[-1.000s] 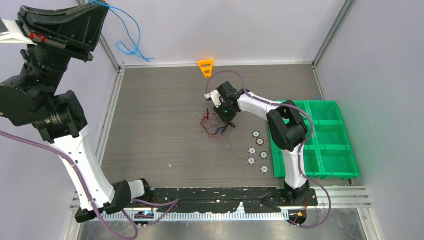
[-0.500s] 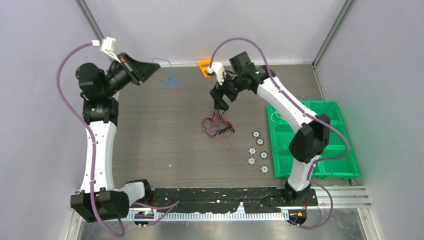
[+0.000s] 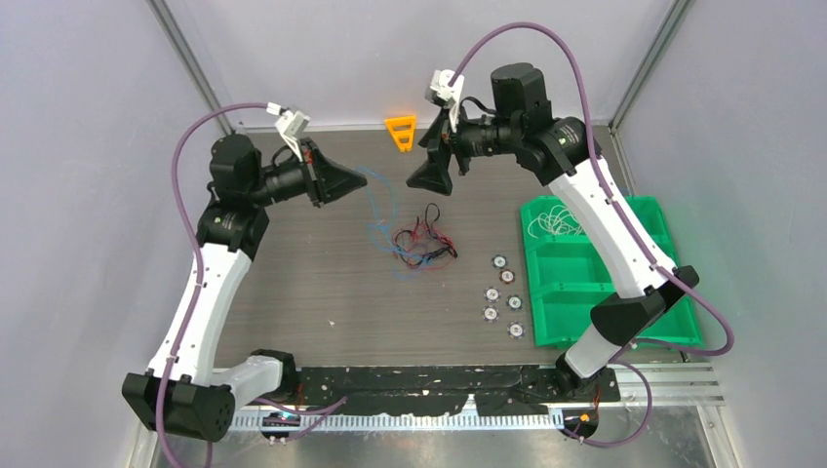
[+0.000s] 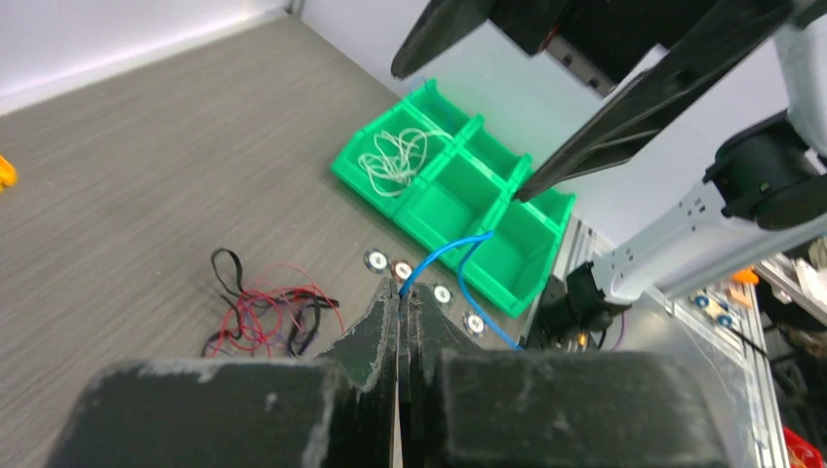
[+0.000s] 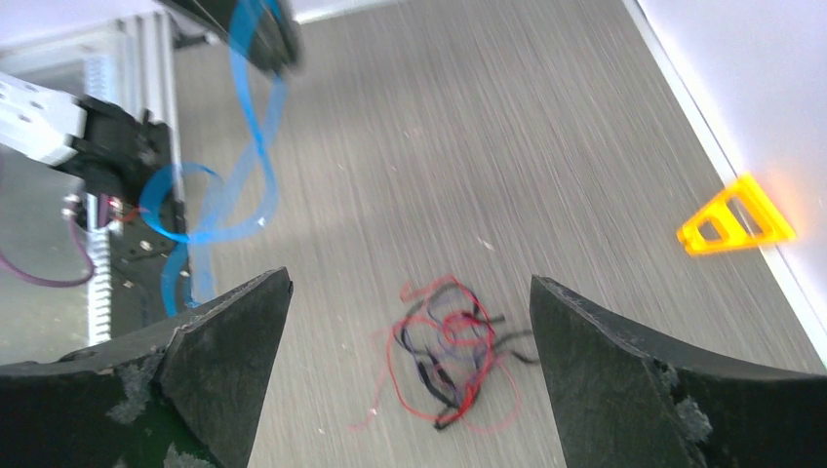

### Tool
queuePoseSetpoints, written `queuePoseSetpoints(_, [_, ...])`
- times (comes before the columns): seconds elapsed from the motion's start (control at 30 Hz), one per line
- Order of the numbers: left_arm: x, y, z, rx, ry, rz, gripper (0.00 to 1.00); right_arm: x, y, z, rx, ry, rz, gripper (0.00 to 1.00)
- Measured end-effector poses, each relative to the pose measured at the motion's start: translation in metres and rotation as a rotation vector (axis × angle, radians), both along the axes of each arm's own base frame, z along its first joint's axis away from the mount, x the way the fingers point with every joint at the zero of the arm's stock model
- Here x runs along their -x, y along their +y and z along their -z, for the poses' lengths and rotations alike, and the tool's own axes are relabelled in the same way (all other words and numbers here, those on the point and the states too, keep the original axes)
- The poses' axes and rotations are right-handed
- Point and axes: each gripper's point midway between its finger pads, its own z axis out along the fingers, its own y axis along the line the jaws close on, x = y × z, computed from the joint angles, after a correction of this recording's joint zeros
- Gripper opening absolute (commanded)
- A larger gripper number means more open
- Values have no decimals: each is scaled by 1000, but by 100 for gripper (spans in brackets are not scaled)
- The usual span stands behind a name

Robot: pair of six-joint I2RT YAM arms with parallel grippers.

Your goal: Untangle the cables

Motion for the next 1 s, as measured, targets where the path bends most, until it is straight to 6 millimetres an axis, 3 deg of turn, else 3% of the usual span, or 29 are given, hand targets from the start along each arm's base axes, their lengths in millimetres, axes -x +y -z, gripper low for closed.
queuePoseSetpoints(0.2, [17, -20, 14, -43, 11, 93, 0, 33, 22, -20, -55, -17, -104, 92])
queuePoseSetpoints(0.43, [30, -37, 6, -45, -13, 194, 0, 48, 33, -19, -59, -18, -162, 83])
queuePoseSetpoints(0.57, [33, -42, 1, -30, -13, 233, 0, 55, 39, -10, -49, -1, -202, 64])
queuePoseSetpoints(0.63, [35, -44, -6, -8, -11, 249, 0, 62, 43, 2, -34, 22, -229, 53])
queuePoseSetpoints(0.8, [43, -49, -33, 76, -45, 305, 0, 71, 50, 34, 7, 101, -259, 38])
queuePoseSetpoints(0.87, [46, -50, -41, 106, -51, 323, 0, 72, 50, 36, 7, 116, -259, 26])
queuePoseSetpoints(0.9, [47, -50, -45, 117, -53, 332, 0, 72, 51, 35, 1, 117, -260, 12])
queuePoseSetpoints(1.0, [49, -51, -52, 139, -60, 341, 0, 71, 54, 29, -25, 116, -263, 6])
